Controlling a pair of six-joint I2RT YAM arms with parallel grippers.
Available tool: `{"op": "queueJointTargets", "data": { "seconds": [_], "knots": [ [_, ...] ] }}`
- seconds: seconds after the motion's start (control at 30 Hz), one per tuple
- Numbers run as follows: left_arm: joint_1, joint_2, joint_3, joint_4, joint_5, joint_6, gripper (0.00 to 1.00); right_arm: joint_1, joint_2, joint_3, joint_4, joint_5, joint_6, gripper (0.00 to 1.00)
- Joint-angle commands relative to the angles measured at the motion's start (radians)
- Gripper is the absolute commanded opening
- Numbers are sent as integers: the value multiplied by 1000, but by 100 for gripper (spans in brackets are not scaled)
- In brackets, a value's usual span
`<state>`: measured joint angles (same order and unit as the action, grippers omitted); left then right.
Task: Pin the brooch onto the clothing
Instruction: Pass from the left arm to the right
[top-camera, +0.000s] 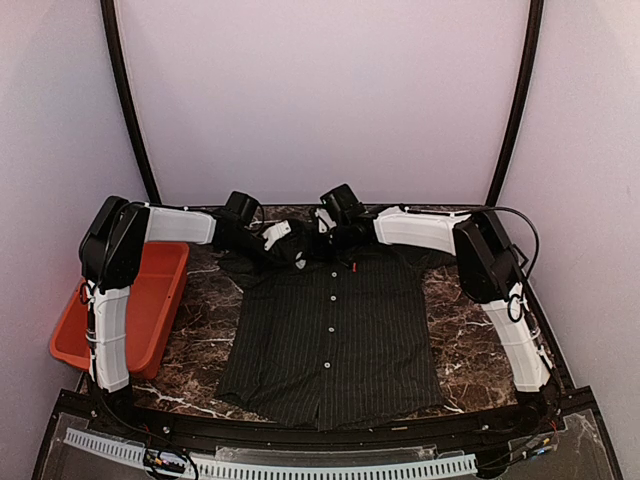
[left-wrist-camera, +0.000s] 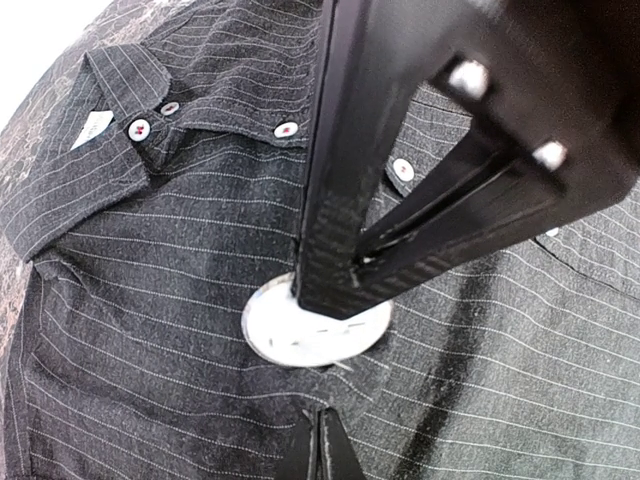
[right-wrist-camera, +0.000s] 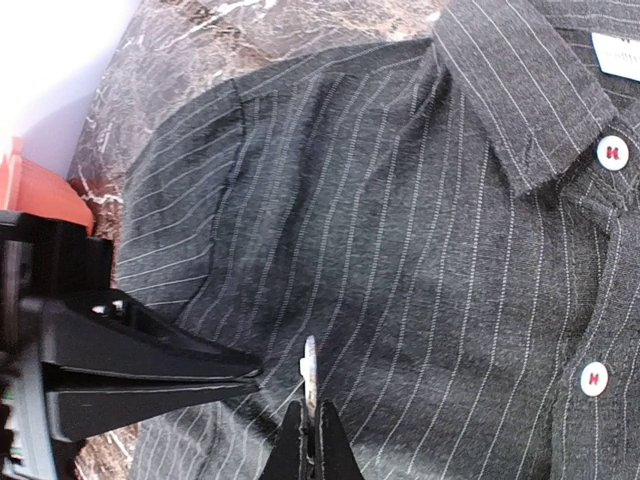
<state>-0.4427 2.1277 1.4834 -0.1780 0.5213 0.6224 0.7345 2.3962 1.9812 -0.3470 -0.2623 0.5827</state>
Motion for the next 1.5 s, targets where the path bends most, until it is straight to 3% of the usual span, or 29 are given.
{"op": "queueJointTargets", "data": {
  "seconds": [0.0,0.33,1.1,1.47],
  "knots": [
    [-8,-26,4,-36,-15,25,1,-6,-50,-12,-14,-23,10,0],
    [-8,-28,-1,-13,-29,10,1,-5,-39,-13,-62,-10,-14,0],
    [-8,-29,-7,-5,-70,11,1,-4,-115,-102,-5,-70,-47,0],
    [-7,-59,-37,35,-43,0,1,-11,-113,-118,-28,-14,-43,0]
  ]
}}
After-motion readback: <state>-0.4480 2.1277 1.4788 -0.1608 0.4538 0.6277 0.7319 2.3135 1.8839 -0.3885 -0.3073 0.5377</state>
